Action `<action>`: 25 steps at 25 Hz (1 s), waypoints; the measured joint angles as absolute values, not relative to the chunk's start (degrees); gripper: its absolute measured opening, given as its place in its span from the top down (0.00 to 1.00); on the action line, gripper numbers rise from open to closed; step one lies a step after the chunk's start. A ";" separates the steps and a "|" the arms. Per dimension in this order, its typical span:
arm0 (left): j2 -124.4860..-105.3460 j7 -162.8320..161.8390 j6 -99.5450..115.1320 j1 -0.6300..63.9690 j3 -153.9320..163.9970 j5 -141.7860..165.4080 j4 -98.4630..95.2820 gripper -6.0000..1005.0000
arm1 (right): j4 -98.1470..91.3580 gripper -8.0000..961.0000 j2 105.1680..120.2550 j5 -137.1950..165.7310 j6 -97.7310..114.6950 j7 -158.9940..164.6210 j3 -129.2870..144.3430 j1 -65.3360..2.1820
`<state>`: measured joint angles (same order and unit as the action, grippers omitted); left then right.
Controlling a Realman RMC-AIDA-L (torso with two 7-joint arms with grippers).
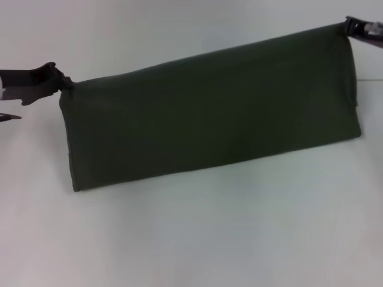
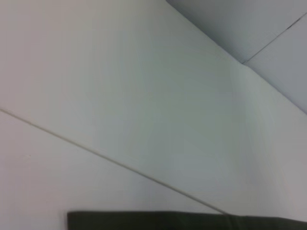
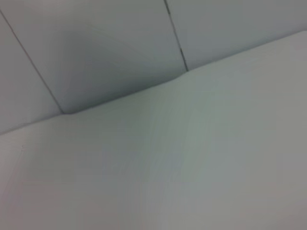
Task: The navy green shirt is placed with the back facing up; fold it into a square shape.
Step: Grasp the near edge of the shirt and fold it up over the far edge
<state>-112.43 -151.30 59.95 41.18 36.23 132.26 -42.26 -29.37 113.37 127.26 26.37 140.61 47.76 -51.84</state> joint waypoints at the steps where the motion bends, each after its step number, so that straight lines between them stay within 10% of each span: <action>1: -112.64 -151.28 59.06 41.28 36.61 132.27 -42.15 0.98 | -28.07 0.95 113.38 127.26 24.19 140.59 48.68 -52.28; 25: -114.51 -149.30 51.04 43.24 37.51 130.40 -40.39 0.89 | -24.28 0.95 113.36 127.83 15.79 139.83 53.34 -55.19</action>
